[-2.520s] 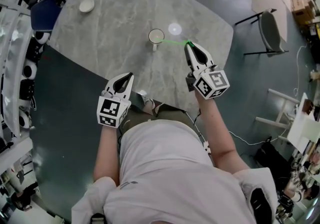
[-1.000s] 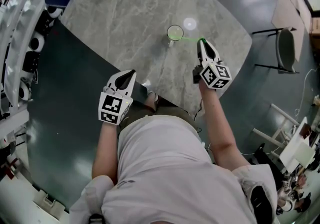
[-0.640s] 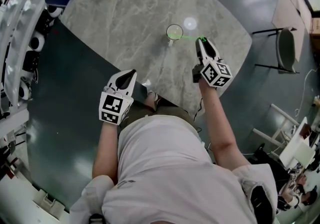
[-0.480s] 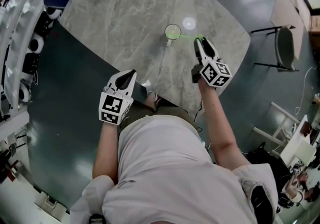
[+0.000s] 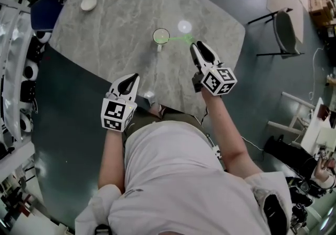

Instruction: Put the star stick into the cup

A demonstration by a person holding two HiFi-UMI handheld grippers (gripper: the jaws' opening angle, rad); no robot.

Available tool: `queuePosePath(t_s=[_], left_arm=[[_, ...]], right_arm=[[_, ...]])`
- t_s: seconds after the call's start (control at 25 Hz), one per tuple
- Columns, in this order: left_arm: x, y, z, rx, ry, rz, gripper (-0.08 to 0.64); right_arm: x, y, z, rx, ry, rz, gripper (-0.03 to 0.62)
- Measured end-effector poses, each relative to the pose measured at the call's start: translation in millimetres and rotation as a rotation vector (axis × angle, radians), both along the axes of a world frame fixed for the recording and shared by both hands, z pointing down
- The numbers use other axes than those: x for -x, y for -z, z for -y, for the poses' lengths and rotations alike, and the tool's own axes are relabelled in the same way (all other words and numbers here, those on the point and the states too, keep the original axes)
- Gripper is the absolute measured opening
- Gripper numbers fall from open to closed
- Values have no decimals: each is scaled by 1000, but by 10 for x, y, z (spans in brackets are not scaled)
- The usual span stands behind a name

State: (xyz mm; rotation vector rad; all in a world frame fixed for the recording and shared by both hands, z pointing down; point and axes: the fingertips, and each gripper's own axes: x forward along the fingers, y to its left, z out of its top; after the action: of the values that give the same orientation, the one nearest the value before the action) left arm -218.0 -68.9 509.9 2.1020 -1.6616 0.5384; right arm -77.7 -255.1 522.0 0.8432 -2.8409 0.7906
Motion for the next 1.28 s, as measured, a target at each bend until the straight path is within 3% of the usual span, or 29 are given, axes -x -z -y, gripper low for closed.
queuePosePath(t_s=[0.56, 0.88, 1.28], left_arm=[[-642, 378, 605, -132, -211, -40, 3], [-1116, 660, 865, -217, -367, -43, 3], [-1635, 878, 1020, -283, -504, -61, 3]], right_arm=[[-628, 692, -454, -191, 11, -47, 13], [-1028, 944, -714, -247, -45, -64, 12], [-1361, 1079, -946, -305, -109, -99, 11]])
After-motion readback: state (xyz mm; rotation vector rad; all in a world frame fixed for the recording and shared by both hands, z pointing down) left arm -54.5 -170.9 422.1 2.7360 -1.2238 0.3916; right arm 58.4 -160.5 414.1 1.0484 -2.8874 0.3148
